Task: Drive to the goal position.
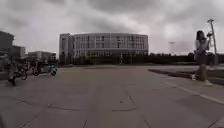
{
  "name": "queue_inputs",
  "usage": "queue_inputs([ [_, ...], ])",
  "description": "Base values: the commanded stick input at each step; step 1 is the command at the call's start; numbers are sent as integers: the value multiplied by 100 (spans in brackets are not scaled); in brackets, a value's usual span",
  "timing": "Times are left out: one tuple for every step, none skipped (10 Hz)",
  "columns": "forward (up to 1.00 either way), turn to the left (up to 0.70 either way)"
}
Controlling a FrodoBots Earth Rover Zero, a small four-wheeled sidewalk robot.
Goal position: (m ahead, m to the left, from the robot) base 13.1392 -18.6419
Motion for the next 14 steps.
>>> queue_inputs([
  [70, 0],
  [70, 0],
  [70, 0],
  [70, 0],
  [70, 0],
  [70, 0],
  [70, 0],
  [70, 0],
  [70, 0],
  [70, 0],
  [70, 0],
  [70, 0],
  [70, 0],
  [70, 0],
])
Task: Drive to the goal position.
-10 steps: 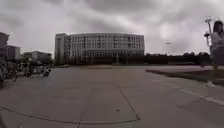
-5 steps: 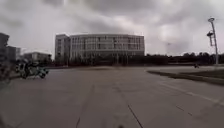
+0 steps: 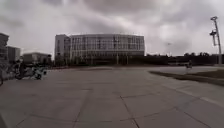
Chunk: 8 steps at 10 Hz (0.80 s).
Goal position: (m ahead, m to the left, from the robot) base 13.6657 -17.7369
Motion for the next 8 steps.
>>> queue_inputs([
  [70, 0],
  [70, 0],
  [70, 0],
  [70, 0],
  [70, 0],
  [70, 0],
  [70, 0],
  [70, 0],
])
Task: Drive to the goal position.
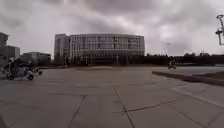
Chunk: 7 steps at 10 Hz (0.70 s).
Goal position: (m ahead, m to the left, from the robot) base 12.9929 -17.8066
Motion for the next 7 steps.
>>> queue_inputs([
  [70, 0],
  [70, 0],
  [70, 0],
  [70, 0],
  [70, 0],
  [70, 0],
  [70, 0],
])
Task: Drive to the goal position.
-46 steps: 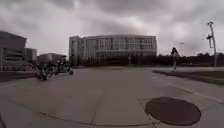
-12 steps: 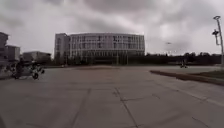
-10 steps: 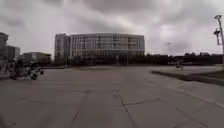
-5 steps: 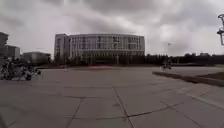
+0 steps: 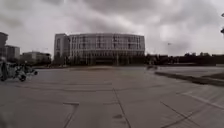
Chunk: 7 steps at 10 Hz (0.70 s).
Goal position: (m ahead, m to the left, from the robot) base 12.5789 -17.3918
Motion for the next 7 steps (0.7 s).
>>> queue_inputs([
  [70, 0],
  [70, 0],
  [70, 0],
  [70, 0],
  [70, 0],
  [70, 0],
  [70, 0],
])
